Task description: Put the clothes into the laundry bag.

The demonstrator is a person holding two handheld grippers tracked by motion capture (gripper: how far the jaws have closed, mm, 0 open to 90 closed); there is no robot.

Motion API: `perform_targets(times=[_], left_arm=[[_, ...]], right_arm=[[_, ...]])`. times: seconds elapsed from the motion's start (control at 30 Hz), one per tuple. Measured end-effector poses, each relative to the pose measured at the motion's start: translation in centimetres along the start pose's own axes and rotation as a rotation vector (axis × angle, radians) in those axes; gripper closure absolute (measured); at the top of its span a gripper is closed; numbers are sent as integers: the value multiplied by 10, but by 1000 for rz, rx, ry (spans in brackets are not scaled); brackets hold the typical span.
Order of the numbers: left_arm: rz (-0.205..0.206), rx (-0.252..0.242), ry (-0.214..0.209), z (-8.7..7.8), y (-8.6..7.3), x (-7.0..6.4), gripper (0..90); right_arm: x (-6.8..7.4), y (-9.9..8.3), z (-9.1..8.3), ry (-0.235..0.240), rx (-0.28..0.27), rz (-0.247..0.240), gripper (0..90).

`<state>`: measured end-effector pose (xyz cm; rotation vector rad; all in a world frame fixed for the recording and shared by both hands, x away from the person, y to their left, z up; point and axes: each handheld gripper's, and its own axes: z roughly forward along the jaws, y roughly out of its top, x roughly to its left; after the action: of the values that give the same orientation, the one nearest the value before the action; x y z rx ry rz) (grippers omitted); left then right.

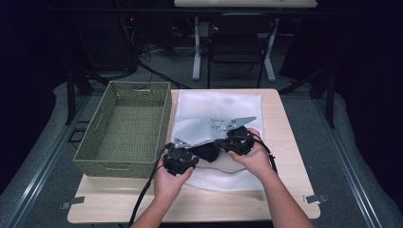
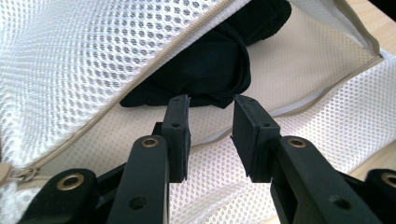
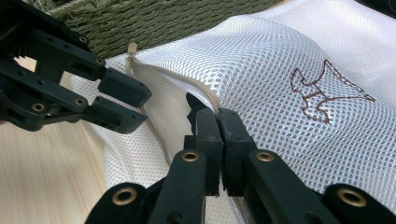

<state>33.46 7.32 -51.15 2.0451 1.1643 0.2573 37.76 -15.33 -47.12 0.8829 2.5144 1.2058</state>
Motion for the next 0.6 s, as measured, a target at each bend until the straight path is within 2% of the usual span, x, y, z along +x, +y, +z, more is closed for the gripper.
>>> perform_targets(times=[0.3, 0.6], left_arm=[[-6, 4, -25, 5, -7, -6, 616], [15, 37, -30, 3, -15, -4, 606]], right_arm=[[1, 0, 0, -5, 3, -7, 880], [0, -1, -1, -1, 4, -2, 879]])
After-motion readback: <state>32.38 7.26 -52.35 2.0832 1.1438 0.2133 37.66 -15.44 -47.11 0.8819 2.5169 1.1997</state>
